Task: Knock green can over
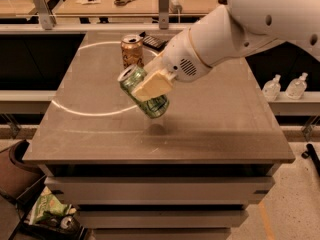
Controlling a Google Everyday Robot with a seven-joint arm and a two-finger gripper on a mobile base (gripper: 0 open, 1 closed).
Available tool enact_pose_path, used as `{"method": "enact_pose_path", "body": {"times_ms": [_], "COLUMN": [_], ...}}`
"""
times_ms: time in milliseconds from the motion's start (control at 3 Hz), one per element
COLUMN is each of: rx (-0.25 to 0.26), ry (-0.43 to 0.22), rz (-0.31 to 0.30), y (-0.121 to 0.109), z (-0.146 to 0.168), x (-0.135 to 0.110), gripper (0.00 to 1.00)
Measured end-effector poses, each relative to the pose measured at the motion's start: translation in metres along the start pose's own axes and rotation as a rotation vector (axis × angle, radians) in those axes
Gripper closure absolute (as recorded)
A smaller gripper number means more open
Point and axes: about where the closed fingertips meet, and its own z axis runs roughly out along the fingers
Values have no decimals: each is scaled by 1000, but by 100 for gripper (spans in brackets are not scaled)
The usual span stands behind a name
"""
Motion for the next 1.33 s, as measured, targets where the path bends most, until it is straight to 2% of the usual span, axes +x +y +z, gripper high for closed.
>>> {"method": "enact_pose_path", "body": {"times_ms": [667,1000,1333], "rx": [29,8,-26], "ry": [306,370,374], "rz": [64,82,83], "y": [14,17,16], "z": [14,33,60], "x": [22,34,43], "gripper": [100,100,100]}}
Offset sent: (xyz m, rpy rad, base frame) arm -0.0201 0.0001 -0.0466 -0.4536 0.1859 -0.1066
